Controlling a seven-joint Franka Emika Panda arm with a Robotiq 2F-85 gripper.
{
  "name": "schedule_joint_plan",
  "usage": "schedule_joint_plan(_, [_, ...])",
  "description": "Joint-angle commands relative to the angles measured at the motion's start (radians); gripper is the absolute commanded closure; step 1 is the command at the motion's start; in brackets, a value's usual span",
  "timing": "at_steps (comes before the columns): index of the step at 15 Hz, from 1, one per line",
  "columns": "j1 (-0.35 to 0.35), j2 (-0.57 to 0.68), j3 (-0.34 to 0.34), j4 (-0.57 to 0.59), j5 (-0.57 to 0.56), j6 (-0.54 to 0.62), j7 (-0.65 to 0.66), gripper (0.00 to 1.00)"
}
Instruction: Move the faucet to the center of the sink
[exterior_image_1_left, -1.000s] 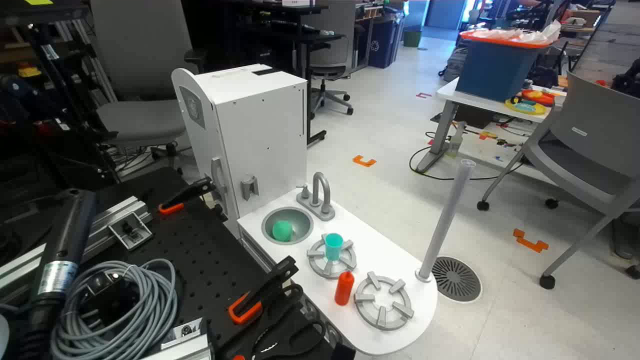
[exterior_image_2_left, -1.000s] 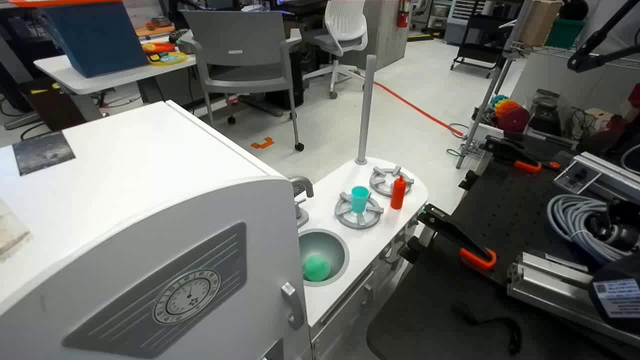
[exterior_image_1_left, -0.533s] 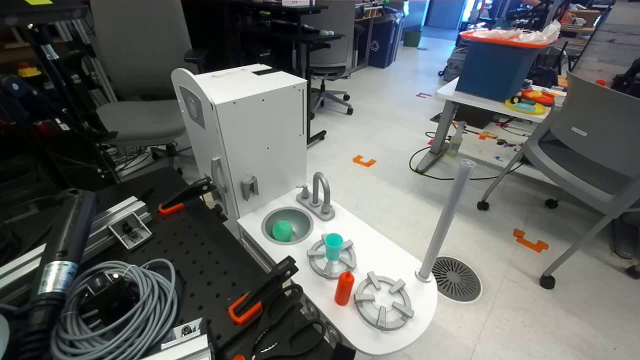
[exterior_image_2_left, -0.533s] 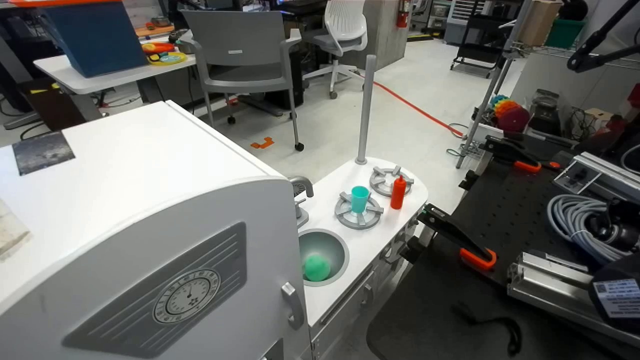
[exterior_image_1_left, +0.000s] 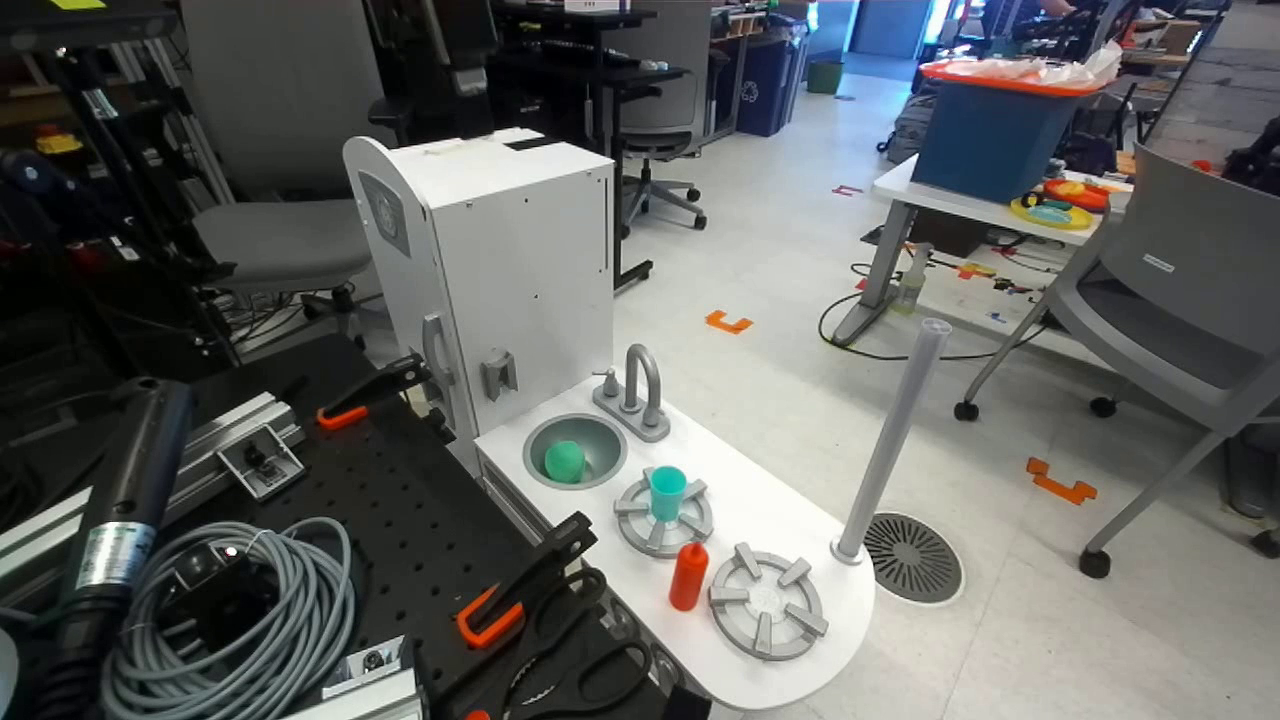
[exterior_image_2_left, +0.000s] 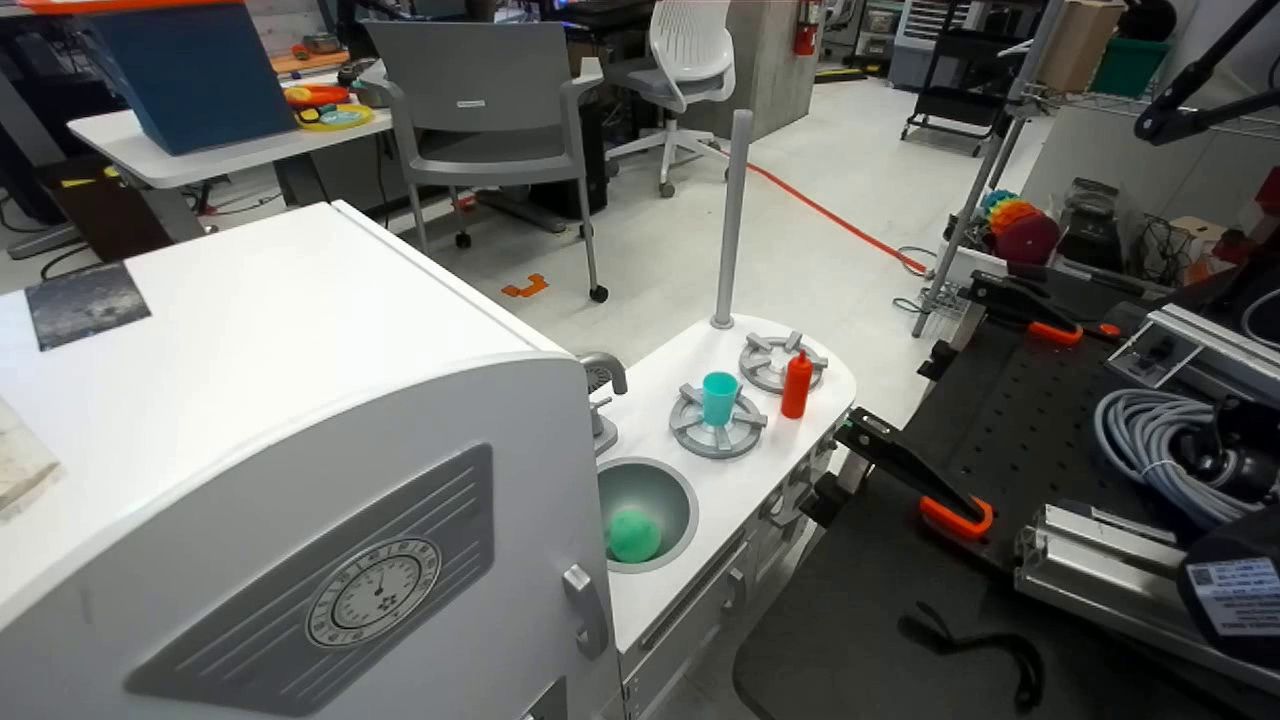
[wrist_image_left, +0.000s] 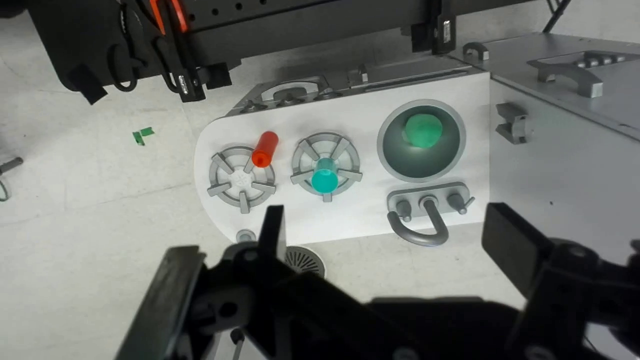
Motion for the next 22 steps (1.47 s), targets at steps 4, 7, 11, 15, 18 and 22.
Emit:
schedule_joint_plan(4, [-0.031, 0.461, -0.004, 0.188, -0.177, 0.199, 0.090, 0.00])
schedule_joint_plan(7, [-0.003, 0.660, -0.058, 0.300, -0.214, 0.286, 0.072, 0.00])
schedule_joint_plan(11, [0.049, 0.924, -0.143, 0.516, -0.198, 0.363, 0.011, 0.00])
schedule_joint_plan(15, [0.097, 1.163, -0.196, 0.768, -0.190, 0.379, -0.074, 0.00])
schedule_joint_plan(18, [0.143, 1.291, -0.227, 0.932, -0.188, 0.322, -0.100, 0.00])
schedule_joint_plan(22, [0.199, 1.434, -0.243, 1.142, -0.191, 0.213, -0.118, 0.00])
